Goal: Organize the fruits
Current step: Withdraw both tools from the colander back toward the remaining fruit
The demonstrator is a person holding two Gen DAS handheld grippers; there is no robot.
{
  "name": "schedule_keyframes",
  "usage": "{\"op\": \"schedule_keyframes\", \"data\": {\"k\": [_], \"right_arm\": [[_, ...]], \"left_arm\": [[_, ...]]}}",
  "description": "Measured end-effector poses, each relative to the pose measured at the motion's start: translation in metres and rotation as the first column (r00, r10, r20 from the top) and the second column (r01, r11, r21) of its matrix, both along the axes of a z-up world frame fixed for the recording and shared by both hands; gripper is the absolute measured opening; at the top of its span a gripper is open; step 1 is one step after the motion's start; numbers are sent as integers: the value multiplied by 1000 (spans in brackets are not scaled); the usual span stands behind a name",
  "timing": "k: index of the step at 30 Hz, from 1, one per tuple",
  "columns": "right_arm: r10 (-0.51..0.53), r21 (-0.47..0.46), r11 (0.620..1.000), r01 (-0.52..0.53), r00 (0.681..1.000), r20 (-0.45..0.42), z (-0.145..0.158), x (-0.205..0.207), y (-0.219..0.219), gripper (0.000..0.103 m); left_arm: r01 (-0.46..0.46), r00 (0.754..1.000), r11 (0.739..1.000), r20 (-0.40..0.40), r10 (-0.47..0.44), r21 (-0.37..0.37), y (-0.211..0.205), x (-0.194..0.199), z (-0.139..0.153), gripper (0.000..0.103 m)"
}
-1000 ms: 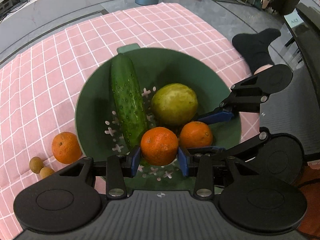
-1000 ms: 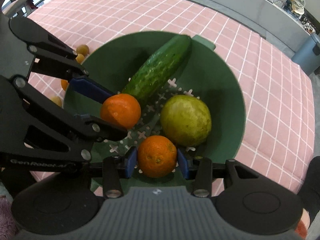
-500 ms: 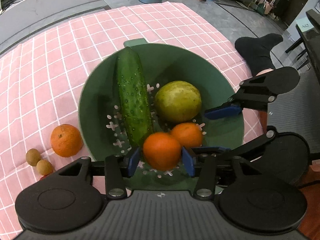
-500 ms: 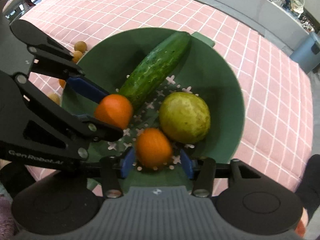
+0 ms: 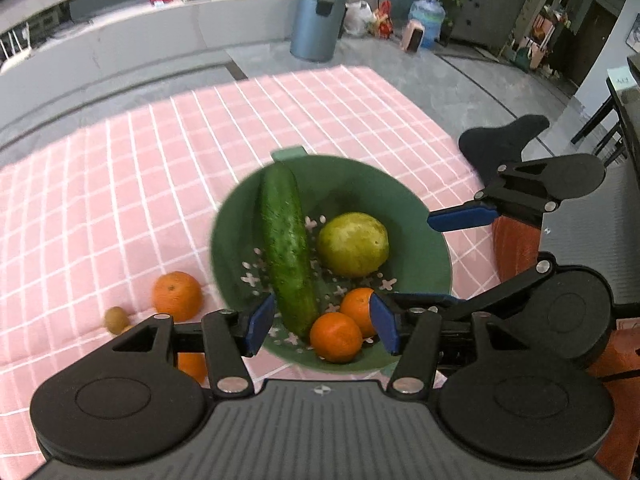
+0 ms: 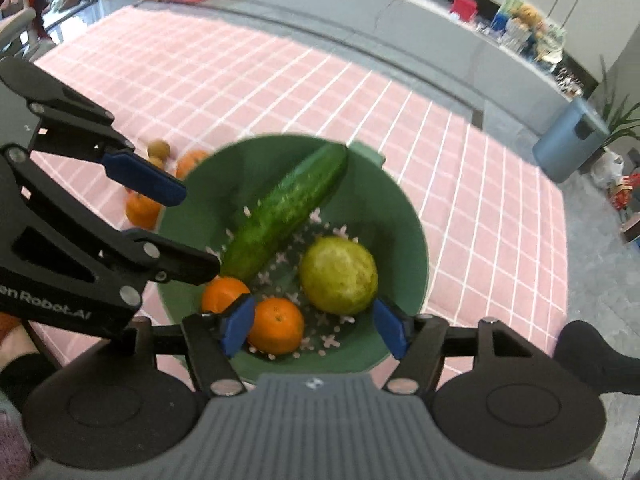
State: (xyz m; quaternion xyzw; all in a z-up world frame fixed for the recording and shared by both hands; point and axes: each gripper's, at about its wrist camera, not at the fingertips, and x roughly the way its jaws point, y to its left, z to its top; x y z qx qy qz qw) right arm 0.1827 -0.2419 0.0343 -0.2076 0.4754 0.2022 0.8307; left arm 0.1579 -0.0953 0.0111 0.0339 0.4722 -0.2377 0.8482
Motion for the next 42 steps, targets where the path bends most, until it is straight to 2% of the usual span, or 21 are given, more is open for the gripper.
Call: {"op": "schedule_keyframes", "data": {"k": [4,8,16,21,29,34,42], "right_arm": [[-23,37,999,22,999,44,10,-13,11,67],[-36,89,996,29,996,80,15,-28,25,70],[-60,169,985,34,987,151,5,-56,60,70],[-86,225,974,41,976,198,-4,-78,84,70],[-155,258,963,84,950,271,-26,-98,113,70],[-149,269,960,80,957,248,-37,-96,123,69],[-49,217,976,-5,968,245,-44,-81,126,54]], "left_arm": [[-14,999,1000,47,13,3,12,-14,13,65],[-52,996,998,65,54,-24,33,-23,21,65],[-141,985,989,96,145,-41,76,-41,23,65],[-201,966,978,158,206,-51,101,-53,13,65],[-227,959,970,155,238,-90,135,-62,-13,65],[-238,957,966,145,252,-106,148,-62,-24,65],[-237,960,960,116,255,-148,161,-55,-42,65]]}}
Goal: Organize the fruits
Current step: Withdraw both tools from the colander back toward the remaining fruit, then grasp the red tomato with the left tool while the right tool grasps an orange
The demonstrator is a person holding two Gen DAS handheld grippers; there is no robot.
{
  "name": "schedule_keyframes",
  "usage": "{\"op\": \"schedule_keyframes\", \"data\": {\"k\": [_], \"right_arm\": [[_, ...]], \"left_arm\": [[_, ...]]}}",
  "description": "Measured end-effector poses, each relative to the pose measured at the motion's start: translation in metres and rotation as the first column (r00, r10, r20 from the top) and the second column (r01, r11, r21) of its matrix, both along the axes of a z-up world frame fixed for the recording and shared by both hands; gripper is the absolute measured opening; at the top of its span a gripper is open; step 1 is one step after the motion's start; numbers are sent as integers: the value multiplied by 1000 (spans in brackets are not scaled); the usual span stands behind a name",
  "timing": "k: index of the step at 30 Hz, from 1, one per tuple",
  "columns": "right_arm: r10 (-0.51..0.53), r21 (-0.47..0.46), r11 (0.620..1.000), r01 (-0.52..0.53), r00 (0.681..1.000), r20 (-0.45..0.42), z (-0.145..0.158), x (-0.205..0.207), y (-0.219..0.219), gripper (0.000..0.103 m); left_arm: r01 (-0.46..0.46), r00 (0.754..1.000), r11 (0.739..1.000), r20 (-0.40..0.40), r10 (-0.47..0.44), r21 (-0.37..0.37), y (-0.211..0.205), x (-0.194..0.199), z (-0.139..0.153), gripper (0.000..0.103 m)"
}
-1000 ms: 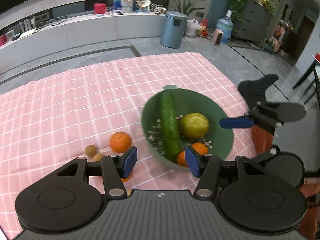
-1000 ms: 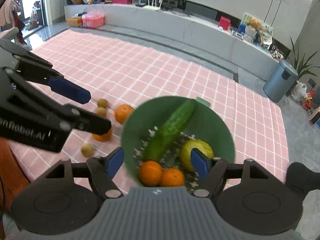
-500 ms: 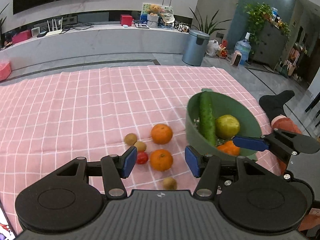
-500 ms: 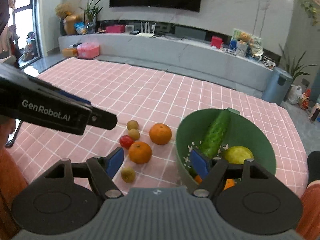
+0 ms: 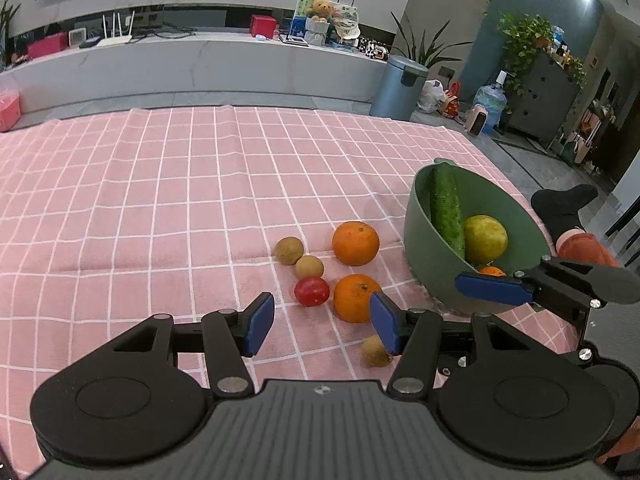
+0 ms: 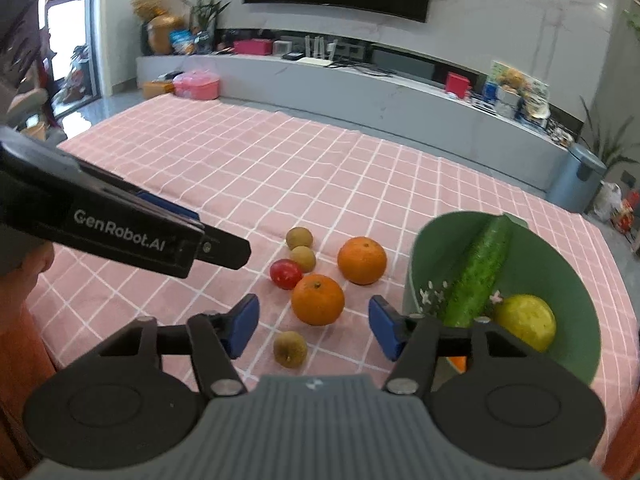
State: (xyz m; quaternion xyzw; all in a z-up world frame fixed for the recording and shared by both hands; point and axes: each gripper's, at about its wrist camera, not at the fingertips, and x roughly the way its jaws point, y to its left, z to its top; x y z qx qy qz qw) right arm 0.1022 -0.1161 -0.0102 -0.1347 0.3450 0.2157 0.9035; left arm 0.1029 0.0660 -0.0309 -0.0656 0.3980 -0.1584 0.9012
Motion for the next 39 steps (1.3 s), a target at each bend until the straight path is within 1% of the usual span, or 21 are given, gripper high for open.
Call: {"op": "schedule_keyframes", "data": {"k": [3,7,9,11,14,18,22,23,24,26,31,35,39], "right_arm": [[50,-36,998,-50,999,6,-3,9,1,50],[103,-88,991,-103,995,1,-8,21,4,44],[127,-111,986,-128,992,-11,-11,28,5,36],[152,-137,979,-153,988,-21,-15,33,8,33],[219,-179,958,-222,975,-38,-22,39,13,33],[266,-216,938,-271,962,-53,-29,45,21,34],[283,-242,925,-294,956,-80,-38,54,28,35],[286,-244,923,-299,954,-88,-39,57,28,36],[287,-247,921,-301,953,-92,-40,58,29,40],[289,-251,919,-304,953,-97,-42,62,29,43],[322,-274,900,-339,941,-108,-46,66,32,48],[346,-284,886,-366,931,-120,-47,69,33,49],[378,-312,861,-402,916,-138,-48,70,35,49]], "left_arm": [[2,1000,1000,-11,-2,-12,6,4,-6,65],[-4,999,1000,-45,3,-15,9,8,-17,65],[-1,998,1000,-60,0,-25,10,10,-23,65],[6,998,1000,-64,-7,-27,9,12,-26,63],[14,997,1000,-72,-16,-26,9,15,-31,60],[0,996,999,-87,-3,-41,10,22,-35,56],[-17,995,999,-100,11,-50,10,35,-39,53],[-15,995,998,-102,9,-53,9,38,-39,53],[-11,995,999,-104,6,-54,8,41,-40,52],[-5,994,999,-112,1,-42,5,48,-43,52],[10,991,999,-130,-17,-52,0,58,-52,50],[11,989,997,-143,-21,-71,0,64,-55,44],[27,988,996,-148,-40,-86,0,65,-56,38]]}}
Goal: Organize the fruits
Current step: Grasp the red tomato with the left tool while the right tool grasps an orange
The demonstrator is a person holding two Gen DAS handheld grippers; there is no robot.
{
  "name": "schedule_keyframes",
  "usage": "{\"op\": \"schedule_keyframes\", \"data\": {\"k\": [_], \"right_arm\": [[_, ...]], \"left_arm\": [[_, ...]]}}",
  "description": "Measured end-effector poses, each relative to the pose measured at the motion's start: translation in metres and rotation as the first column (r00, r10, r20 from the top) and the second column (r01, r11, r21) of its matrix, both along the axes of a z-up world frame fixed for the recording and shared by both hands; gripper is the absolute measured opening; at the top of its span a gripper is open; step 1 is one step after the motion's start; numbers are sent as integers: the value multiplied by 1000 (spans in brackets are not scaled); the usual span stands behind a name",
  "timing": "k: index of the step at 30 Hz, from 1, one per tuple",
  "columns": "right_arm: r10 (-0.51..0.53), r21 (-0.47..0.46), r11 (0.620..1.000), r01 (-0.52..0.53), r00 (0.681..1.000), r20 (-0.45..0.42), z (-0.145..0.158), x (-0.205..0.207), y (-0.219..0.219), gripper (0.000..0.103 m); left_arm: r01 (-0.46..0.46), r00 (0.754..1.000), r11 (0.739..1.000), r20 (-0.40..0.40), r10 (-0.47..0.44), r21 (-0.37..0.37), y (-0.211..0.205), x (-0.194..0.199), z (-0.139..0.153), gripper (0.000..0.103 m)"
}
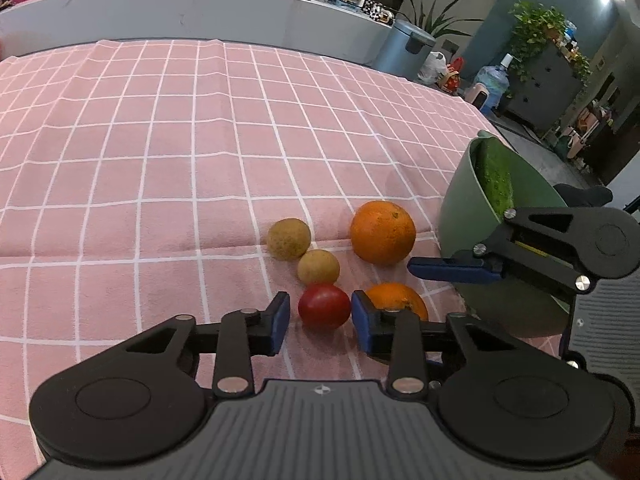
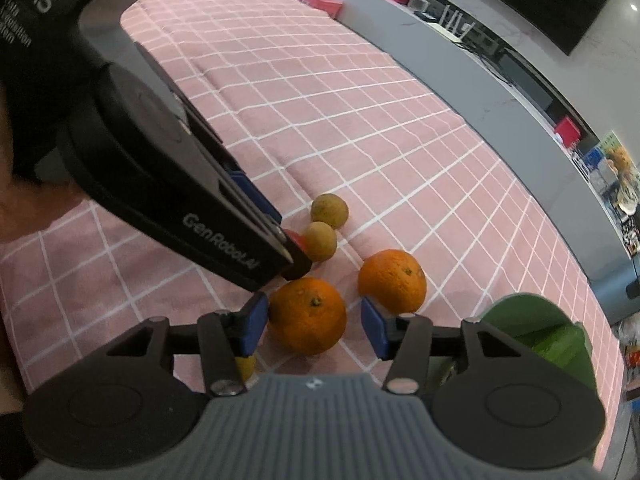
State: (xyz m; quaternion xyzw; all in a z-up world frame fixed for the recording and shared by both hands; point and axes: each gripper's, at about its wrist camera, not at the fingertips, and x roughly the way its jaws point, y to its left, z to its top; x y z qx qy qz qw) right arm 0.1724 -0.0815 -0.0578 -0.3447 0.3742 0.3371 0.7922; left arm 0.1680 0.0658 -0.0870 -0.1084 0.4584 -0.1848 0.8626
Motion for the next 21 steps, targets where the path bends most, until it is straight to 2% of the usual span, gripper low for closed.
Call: {"op": "schedule_keyframes", "data": {"k": [2,5,11,21], "right_arm": [[23,-18,1000,-23,1000,-3,0,0,1,48],[71,-50,996,-72,997,-10,1,0,3,40],[106,-134,985,-108,994,-21,-4,4,11,40],[77,-73,994,-78,997,-13,7,0,11,40]], "left_arm": [[6,1000,1000,-9,-6,-11,-1,1,0,34],[5,1000,1000,-14,-6,-19,-2,0,-1,32],[-21,1000,999,-14,21,-25,0,-2,-1,31],[-88,996,995,8,88,-49,13,-18,16,31]]}}
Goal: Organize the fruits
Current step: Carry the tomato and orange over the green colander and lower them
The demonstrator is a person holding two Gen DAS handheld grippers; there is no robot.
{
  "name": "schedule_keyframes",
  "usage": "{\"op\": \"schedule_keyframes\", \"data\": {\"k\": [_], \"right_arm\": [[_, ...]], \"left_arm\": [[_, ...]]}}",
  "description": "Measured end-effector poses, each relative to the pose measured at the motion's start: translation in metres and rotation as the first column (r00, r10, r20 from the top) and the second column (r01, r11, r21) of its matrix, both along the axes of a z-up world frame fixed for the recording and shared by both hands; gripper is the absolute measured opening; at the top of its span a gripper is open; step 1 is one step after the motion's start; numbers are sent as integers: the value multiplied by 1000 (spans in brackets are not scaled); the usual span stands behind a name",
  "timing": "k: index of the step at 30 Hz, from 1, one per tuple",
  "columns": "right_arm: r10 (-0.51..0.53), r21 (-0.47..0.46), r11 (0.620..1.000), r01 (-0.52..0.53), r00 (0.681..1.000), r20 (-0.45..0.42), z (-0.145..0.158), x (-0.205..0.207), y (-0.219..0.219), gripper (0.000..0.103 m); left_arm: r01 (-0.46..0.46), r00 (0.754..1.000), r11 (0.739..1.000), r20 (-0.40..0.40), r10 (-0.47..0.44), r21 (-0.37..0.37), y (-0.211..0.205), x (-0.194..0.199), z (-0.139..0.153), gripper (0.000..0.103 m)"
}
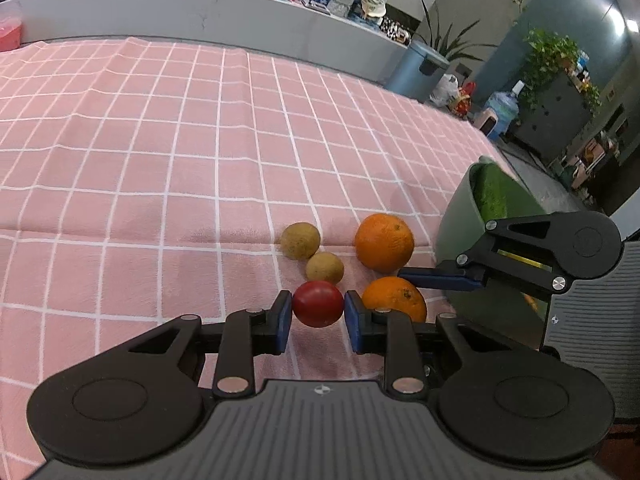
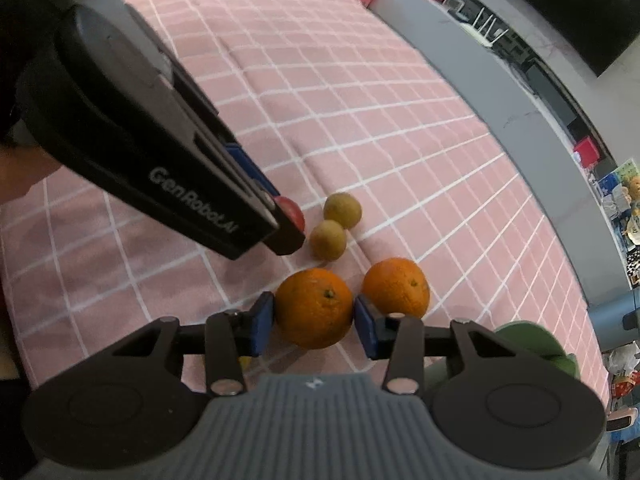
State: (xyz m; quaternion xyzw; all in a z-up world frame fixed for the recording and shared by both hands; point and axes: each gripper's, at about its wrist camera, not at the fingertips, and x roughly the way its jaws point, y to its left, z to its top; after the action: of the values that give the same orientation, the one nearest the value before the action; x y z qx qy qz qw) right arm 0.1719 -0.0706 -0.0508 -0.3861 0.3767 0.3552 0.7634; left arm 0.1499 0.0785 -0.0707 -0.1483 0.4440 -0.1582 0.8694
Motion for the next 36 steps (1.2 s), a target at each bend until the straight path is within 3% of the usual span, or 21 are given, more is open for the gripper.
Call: {"op": "schedule_keyframes", "data": {"k": [12,20,28,36], "right_arm": [[-50,124,991,52,998,-23,59,-9,-29,40],[-108,132,985,110,994,-23,85,-11,-71,40],[-200,58,978,203,979,-40,89,3,-131,40],[-255,4,967,256,963,-82,73,19,-173,40]], "left_arm": [[-5,998,999,67,9,-54,-10,-24,42,31],[58,994,996,100,-51,-71,-34,-22,64,31],[166,980,986,111,-162,-20,-79,-7,69,31],[293,950,953,92,-300,84,-130,8,61,31]]}}
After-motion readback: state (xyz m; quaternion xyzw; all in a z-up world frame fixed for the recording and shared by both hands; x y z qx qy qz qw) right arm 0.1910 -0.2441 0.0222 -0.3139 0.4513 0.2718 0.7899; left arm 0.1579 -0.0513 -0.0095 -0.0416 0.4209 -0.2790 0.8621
